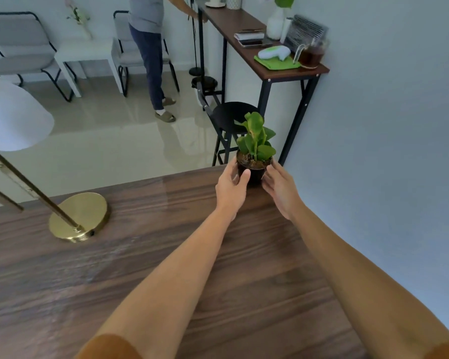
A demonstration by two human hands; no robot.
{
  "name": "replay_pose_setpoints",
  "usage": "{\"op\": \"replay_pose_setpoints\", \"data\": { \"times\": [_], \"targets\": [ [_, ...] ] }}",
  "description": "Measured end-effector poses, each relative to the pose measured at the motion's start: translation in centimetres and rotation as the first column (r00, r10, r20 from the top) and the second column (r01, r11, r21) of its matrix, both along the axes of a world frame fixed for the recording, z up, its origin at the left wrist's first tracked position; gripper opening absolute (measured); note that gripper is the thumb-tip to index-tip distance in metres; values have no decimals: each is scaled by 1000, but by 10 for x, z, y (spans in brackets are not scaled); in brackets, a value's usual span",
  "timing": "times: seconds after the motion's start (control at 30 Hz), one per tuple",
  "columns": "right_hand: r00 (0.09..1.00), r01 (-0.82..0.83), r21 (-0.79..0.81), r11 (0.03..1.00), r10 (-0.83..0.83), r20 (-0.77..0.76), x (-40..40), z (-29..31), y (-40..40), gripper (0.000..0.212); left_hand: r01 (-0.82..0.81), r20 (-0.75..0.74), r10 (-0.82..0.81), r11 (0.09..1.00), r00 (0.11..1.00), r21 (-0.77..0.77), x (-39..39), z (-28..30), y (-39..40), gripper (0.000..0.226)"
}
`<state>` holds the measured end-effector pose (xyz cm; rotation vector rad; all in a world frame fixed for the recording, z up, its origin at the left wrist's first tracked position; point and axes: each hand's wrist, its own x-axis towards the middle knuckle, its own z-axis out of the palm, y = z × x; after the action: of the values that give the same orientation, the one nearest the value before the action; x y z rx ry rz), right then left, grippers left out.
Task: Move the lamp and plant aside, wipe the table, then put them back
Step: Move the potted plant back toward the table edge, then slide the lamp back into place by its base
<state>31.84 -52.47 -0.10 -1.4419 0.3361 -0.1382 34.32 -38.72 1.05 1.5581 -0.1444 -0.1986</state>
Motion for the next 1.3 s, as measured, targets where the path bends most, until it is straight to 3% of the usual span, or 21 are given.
{"op": "replay_pose_setpoints", "data": {
  "times": [0.07, 0.13, 0.2, 0.27, 0.37, 0.5, 0.6, 0.7, 0.77, 0.9, 1.07, 1.17, 1.3],
  "targets": [
    [999, 28, -42, 999, -29, -17, -4, 0, 7, 41, 43, 12, -44, 999, 999, 25, -3, 2, 7, 55],
    [983, 175, -104, 979, -180, -39, -10, -1, 23, 41, 45, 0, -45, 996, 999, 72, -9, 1, 19, 59],
    [918, 372, -177, 911, -390, -76, -21, -4, 46, 34, 3, 7, -4, 993, 1000, 121, -20, -3, 39, 61],
    [867, 458, -295, 838, -495, -60, -31, -8, 72, 23, -63, 60, 54, 985, 997, 159, -33, -8, 68, 59],
    [924, 357, -405, 842, -383, 18, -35, -4, 113, 20, -216, 195, 172, 949, 966, 231, -55, -12, 122, 52],
    [984, 176, -517, 838, -139, 109, -24, 12, 175, 15, -479, 413, 337, 821, 846, 311, -80, -14, 202, 31],
    [992, 43, -608, 793, 40, 123, -11, 19, 224, 16, -656, 473, 484, 682, 736, 323, -89, -14, 252, 19],
    [979, -112, -649, 753, 197, 60, 4, 19, 266, 15, -750, 485, 576, 562, 658, 349, -80, -20, 296, 24],
    [952, -236, -672, 702, 305, -15, 10, 18, 289, 14, -737, 425, 602, 546, 676, 399, -69, -24, 320, 32],
    [879, -397, -719, 570, 463, -119, 12, 12, 327, 62, -633, 271, 578, 635, 770, 442, -40, -19, 351, 42],
    [929, -330, -729, 599, 343, -138, 17, -4, 362, 100, -389, 153, 366, 758, 918, 523, 1, -19, 373, 43],
    [956, -272, -761, 589, 253, -146, 23, -12, 369, 103, -278, 156, 230, 754, 960, 596, 18, -22, 378, 42],
    [966, -223, -843, 489, 225, -124, 24, -14, 368, 89, -255, 172, 188, 740, 967, 623, 25, -22, 380, 43]
  ]
}}
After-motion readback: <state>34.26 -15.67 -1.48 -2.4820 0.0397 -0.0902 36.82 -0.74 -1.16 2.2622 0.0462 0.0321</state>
